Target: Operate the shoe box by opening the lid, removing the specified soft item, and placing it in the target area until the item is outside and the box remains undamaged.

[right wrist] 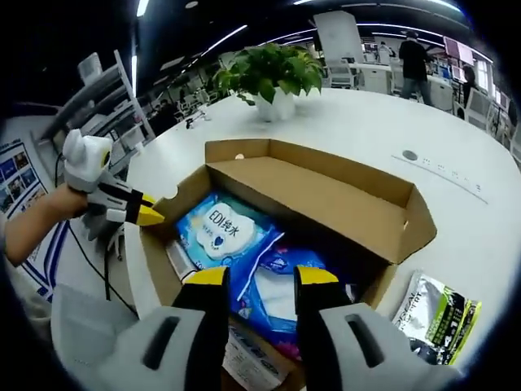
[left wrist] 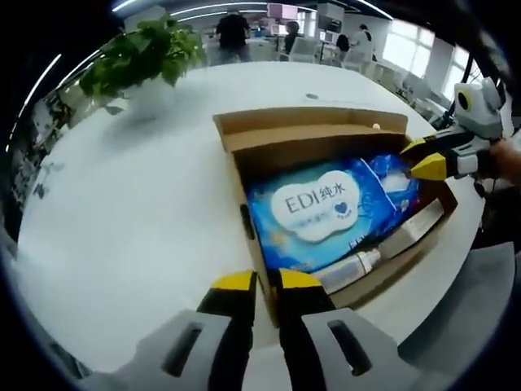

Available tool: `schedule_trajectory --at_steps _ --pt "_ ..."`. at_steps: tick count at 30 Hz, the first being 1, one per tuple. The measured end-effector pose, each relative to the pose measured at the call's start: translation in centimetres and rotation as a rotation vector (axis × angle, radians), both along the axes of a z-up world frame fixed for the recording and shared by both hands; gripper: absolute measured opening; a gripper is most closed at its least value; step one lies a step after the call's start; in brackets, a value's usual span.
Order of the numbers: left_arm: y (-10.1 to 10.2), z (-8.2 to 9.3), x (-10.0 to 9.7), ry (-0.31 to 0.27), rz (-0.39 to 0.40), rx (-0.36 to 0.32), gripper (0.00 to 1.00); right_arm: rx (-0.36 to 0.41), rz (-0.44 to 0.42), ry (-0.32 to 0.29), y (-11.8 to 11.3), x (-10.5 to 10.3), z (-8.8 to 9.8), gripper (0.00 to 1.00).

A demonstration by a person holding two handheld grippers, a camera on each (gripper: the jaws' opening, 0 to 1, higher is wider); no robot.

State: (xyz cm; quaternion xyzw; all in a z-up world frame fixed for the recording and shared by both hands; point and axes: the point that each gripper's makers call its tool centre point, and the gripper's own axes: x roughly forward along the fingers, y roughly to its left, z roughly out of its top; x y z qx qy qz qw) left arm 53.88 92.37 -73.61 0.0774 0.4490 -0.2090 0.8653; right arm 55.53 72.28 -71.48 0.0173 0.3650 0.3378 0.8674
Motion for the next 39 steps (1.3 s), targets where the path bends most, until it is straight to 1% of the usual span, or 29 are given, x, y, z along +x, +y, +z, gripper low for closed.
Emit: schedule_trajectory --at_steps 5,7,17,23,26,32,36,39 --pt "-0.1 0.0 -0.1 -0.003 0.004 0.004 0.06 0.004 0.014 0.007 1.0 0.5 -0.7 0.28" --pt "0.0 0.0 -0.1 -0.002 0.02 -0.005 0.06 0.006 0.018 0.014 1.4 0.7 -1.0 0.28" --pt "-0.2 0.0 -0.2 -0.001 0.026 0.002 0.05 -0.022 0.041 0.04 2.7 1.3 -2.7 0.26" --pt "-0.1 0.0 -0.2 -0.007 0.033 0.009 0.05 -0.03 0.052 0.066 3.5 1.6 -3.6 0.23" --pt "-0.1 0.0 -0.2 -0.006 0.036 0.006 0.05 -0.017 0.051 0.073 4.1 1.8 -3.7 0.21" --pt "0.0 0.0 -0.1 -0.005 0.042 0.004 0.05 -0.017 0.038 0.073 4.5 2.3 -4.0 0.2" --pt "0.0 0.0 -0.2 -0.004 0.042 0.005 0.05 -0.028 0.035 0.089 4.8 2.4 -4.5 0.19" --pt "0.1 -0.1 -0.1 -0.004 0.042 0.005 0.05 -0.031 0.043 0.09 4.9 2.4 -4.5 0.18"
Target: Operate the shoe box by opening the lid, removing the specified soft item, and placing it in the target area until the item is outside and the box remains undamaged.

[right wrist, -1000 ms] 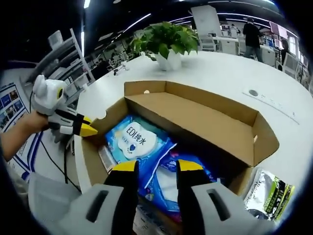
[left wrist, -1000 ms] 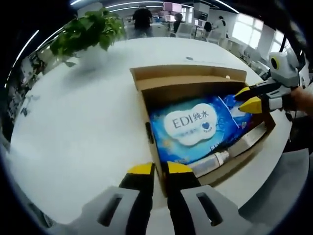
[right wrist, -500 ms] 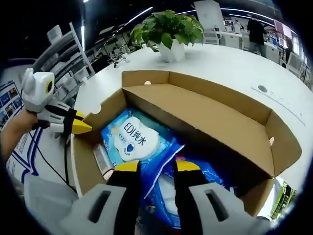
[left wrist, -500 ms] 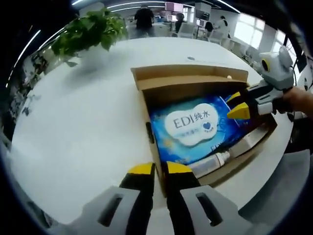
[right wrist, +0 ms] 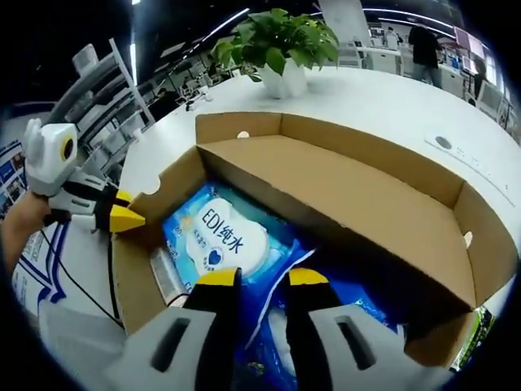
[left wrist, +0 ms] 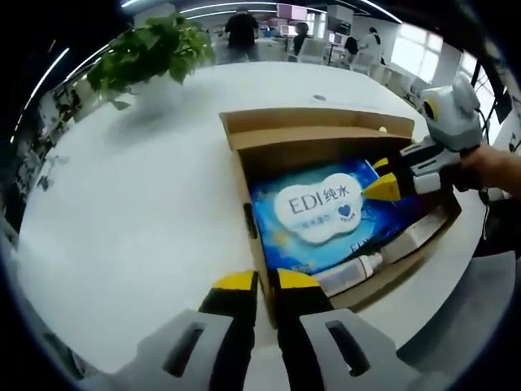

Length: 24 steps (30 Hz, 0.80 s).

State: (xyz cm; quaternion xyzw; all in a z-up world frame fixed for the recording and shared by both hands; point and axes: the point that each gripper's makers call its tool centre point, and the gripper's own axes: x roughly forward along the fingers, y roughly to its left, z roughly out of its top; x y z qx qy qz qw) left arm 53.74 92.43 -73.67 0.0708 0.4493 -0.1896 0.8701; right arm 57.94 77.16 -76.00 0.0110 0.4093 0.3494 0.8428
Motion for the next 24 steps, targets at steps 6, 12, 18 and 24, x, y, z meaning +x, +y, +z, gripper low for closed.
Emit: schedule_trajectory --at_steps 6,12,18,24 --pt "0.0 0.0 0.0 0.001 -0.007 0.008 0.05 -0.01 -0.003 -0.007 -0.3 0.1 0.3 0.06" --pt "0.1 -0.1 0.0 -0.001 -0.01 0.008 0.05 0.005 -0.009 -0.002 -0.2 -0.1 0.9 0.01" --pt "0.1 -0.1 0.0 0.0 -0.018 0.015 0.05 0.006 -0.008 -0.004 -0.5 -0.3 1.7 0.0" --pt "0.0 0.0 0.0 0.007 -0.026 0.027 0.06 0.004 -0.007 -0.028 -1.2 -0.3 2.8 0.0"
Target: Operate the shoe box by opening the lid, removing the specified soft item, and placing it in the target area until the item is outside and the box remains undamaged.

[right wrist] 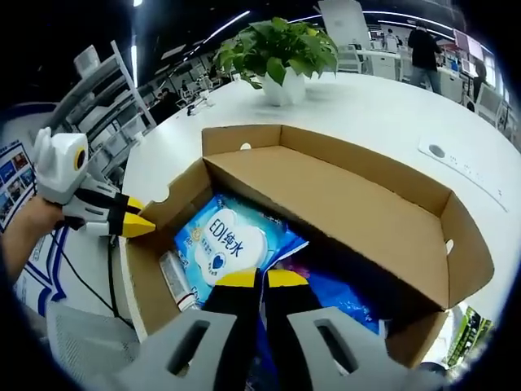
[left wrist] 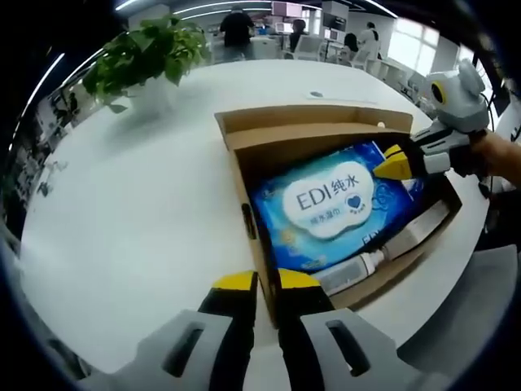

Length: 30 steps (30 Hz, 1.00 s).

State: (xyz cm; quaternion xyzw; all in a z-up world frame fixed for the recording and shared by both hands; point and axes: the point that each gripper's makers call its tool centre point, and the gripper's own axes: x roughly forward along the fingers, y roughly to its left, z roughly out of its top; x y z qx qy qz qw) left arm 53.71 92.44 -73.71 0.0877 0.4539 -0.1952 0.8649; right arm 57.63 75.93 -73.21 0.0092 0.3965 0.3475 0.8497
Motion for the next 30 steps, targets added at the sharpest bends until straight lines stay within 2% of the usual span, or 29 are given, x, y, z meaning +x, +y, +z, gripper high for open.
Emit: schedule_trajectory --at_steps 12,23,30 --pt "-0.2 0.1 0.0 0.008 -0.019 0.018 0.06 -0.035 0.006 -0.065 -2.0 -0.2 2.0 0.0" --pt "-0.3 1.9 0.8 -0.031 -0.042 0.033 0.05 -0.035 -0.017 -0.057 -4.1 -0.8 2.5 0.0" --pt "-1.0 2.7 1.1 -0.049 -0.072 0.048 0.12 -0.061 -0.019 -0.063 -5.1 -1.1 2.4 0.0"
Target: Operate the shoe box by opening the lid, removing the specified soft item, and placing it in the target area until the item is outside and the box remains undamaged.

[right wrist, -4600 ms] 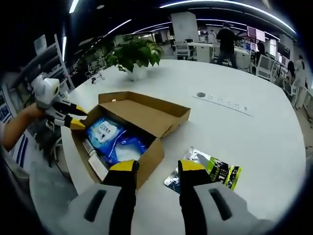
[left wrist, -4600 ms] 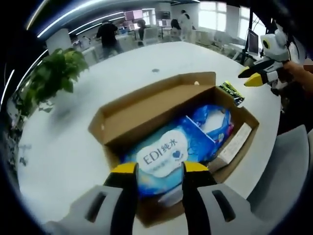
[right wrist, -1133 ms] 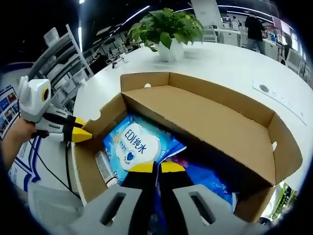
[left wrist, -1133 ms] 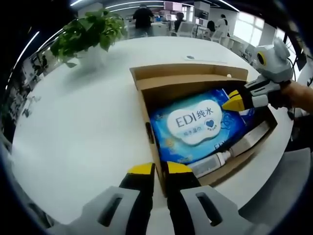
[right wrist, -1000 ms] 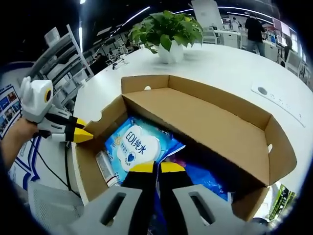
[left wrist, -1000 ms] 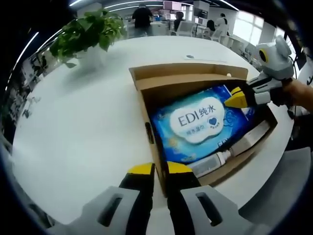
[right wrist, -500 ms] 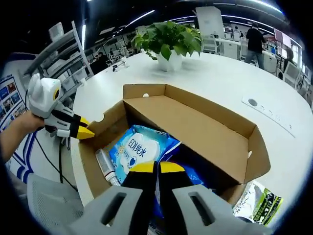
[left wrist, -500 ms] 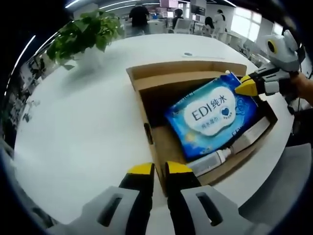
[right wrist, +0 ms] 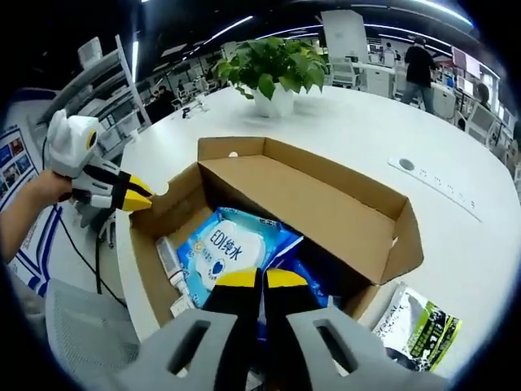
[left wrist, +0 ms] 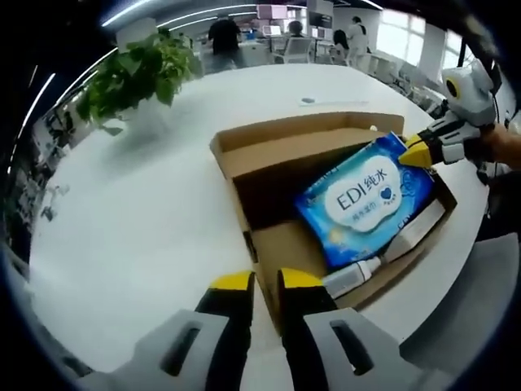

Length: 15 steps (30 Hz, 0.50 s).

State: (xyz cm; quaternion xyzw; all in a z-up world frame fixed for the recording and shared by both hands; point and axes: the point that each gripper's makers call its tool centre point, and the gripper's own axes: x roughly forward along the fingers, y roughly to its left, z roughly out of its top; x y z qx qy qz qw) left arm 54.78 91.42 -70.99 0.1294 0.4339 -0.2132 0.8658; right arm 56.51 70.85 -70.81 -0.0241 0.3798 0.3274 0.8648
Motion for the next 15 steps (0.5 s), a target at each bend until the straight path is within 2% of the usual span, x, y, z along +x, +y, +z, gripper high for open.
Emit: schedule_trajectory --at_steps 7,15 --pt "-0.7 0.3 0.0 -0.018 -0.033 0.035 0.17 -0.035 0.001 -0.007 -0.7 -0.1 -0.6 0.0" --pt "-2.6 1.1 0.0 -0.025 -0.081 0.016 0.16 -0.069 0.011 -0.021 -1.1 -0.1 -1.0 0.0"
